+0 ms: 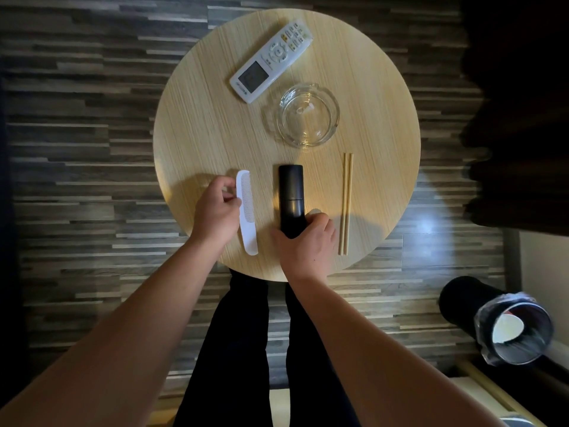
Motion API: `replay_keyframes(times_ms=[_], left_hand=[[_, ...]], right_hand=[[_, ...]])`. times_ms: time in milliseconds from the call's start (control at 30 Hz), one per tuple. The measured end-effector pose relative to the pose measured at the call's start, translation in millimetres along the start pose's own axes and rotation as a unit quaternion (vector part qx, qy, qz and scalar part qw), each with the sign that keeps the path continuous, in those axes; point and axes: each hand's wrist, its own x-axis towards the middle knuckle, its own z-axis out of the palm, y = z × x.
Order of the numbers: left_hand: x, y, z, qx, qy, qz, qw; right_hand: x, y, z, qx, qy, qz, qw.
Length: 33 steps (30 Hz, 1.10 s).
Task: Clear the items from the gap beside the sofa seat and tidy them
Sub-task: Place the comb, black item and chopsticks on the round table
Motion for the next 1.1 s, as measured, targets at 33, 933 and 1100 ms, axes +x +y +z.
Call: replay_keyframes(times_ms=[33, 933, 1100], left_hand=[[0.9, 0.1, 0.2, 0.01, 0.003, 0.003, 1.0], [-17.4, 13.4, -7.3, -0.003, 0.003, -0.049, 0.999], [-24.4, 28.4, -9.5, -0.046, -0.039, -0.023, 0.998]], right_hand=[[0.1, 0.5, 1.1, -0.002, 0.005, -0.001, 1.0], [6.0, -8.0, -27.2, 0.058, -0.076, 0.021, 0.995], [16.8, -12.9, -45.0, 0.099, -0.1, -0.004, 0.99]])
